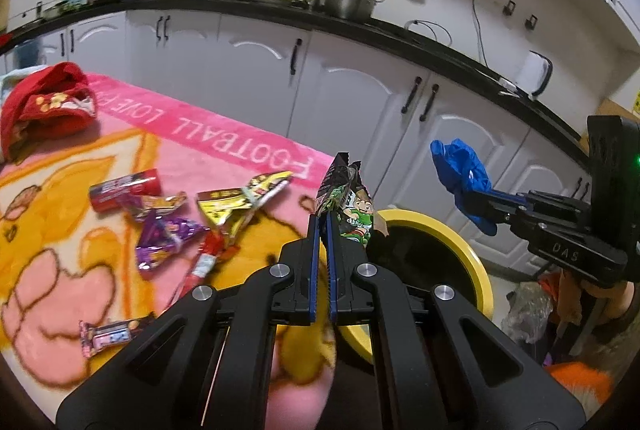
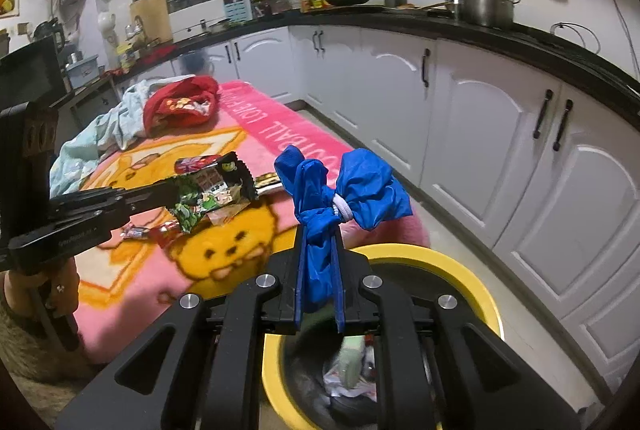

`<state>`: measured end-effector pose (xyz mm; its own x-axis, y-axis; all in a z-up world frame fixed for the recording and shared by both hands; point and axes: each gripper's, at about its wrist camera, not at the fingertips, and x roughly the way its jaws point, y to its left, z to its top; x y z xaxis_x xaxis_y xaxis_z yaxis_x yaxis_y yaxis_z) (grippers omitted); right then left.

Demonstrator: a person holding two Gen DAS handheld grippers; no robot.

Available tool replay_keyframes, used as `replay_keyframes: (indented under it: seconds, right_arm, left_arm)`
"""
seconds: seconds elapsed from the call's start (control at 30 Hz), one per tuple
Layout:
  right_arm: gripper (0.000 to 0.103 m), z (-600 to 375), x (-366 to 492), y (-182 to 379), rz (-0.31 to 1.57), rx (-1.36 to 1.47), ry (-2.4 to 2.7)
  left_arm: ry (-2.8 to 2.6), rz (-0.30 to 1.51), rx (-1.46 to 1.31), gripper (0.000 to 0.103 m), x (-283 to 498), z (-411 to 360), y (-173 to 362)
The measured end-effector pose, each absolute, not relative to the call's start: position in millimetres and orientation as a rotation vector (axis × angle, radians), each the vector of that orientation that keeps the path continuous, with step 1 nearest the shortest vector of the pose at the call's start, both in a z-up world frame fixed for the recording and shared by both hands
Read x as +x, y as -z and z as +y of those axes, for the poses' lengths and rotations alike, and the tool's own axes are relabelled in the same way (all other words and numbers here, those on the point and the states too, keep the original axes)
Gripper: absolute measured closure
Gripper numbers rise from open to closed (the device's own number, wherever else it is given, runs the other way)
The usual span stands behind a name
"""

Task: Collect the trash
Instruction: 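Lower both held items into the yellow bin and open both tools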

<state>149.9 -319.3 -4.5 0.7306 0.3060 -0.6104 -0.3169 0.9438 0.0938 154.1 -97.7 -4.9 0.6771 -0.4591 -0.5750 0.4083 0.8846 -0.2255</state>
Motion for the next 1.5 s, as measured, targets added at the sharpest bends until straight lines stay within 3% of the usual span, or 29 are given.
replay_keyframes:
  seconds: [0.7, 1.5]
  right_arm:
    - [0.092, -380.6, 129.7, 33.7, 0.724, 0.015, -0.233]
    - [0.089, -392.3, 137.5, 69.9, 0.817, 0.047, -0.232]
  left_arm:
    - [0.633, 0.749, 0.025, 0.102, 150.4, -182.7, 37.2]
    - [0.655, 0.846, 0.042, 0.102, 154.0, -204.3, 73.6]
